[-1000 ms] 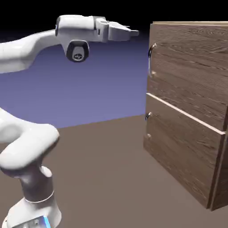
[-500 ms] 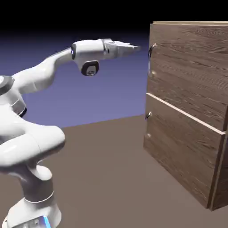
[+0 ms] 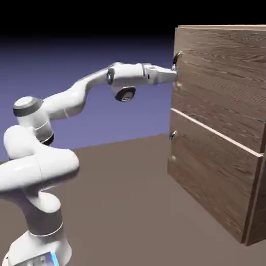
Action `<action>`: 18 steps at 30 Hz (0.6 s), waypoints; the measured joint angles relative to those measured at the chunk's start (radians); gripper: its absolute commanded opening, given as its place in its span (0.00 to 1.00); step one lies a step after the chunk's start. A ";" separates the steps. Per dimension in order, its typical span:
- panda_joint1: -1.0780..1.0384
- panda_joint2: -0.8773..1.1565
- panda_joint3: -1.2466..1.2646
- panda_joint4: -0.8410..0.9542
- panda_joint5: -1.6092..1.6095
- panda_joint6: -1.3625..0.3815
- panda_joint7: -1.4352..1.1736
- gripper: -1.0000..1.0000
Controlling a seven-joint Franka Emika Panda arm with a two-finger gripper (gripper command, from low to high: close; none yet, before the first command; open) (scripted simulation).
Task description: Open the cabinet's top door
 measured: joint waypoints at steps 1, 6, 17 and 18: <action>0.027 -0.009 -0.013 -0.036 0.027 -0.027 -0.031 0.00; 0.163 -0.043 -0.075 -0.217 0.119 -0.164 -0.159 0.00; 0.464 -0.087 -0.273 -0.616 0.126 -0.485 -0.370 0.00; 0.490 -0.092 -0.302 -0.652 0.111 -0.519 -0.386 0.00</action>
